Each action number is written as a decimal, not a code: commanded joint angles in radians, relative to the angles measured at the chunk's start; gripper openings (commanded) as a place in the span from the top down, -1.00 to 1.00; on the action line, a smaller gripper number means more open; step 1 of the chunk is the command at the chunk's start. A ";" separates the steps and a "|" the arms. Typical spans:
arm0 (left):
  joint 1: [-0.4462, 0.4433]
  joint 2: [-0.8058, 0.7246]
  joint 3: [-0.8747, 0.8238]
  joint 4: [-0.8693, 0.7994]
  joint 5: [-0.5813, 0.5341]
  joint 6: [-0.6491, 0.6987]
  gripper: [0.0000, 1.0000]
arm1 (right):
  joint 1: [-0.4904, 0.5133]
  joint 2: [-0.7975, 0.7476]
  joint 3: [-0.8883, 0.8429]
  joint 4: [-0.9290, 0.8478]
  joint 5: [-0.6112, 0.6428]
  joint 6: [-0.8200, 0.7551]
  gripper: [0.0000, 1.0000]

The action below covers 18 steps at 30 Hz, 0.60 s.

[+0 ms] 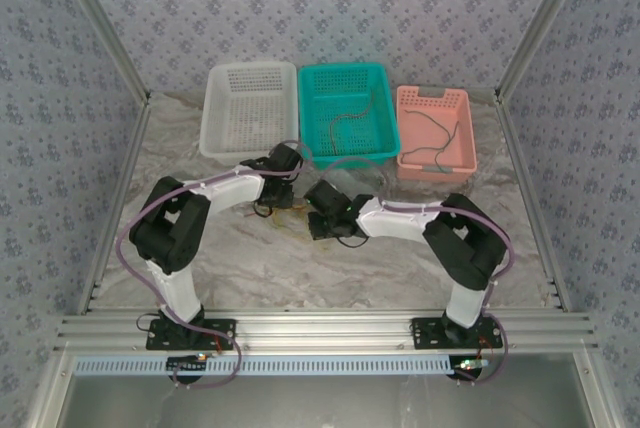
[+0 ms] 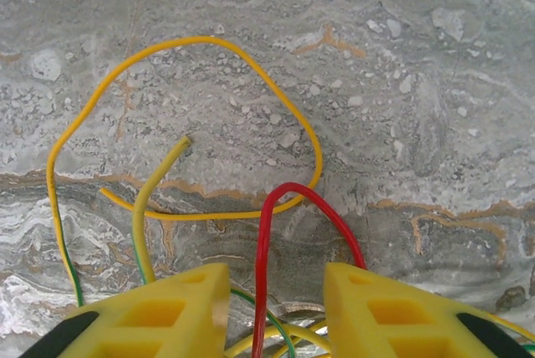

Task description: Untangle the cables

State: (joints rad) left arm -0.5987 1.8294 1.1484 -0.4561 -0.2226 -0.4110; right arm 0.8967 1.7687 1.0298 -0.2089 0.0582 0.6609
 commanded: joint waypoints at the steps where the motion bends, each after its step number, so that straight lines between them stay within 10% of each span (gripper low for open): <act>1: -0.009 0.022 -0.021 0.031 -0.015 -0.016 0.45 | 0.005 -0.050 -0.021 -0.013 0.035 0.008 0.74; 6: -0.017 -0.008 -0.053 0.068 -0.014 -0.041 1.00 | 0.005 -0.103 -0.059 -0.011 0.059 0.017 0.99; 11: -0.013 -0.264 -0.141 0.088 -0.029 -0.127 1.00 | -0.030 -0.295 -0.153 -0.046 0.138 0.031 1.00; 18: 0.107 -0.611 -0.165 0.140 0.227 -0.214 1.00 | -0.209 -0.676 -0.243 -0.185 0.104 -0.018 1.00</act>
State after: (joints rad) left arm -0.5381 1.2945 0.9672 -0.3485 -0.1230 -0.5663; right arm 0.7433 1.1995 0.8055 -0.2981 0.1535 0.6685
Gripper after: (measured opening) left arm 0.040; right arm 0.059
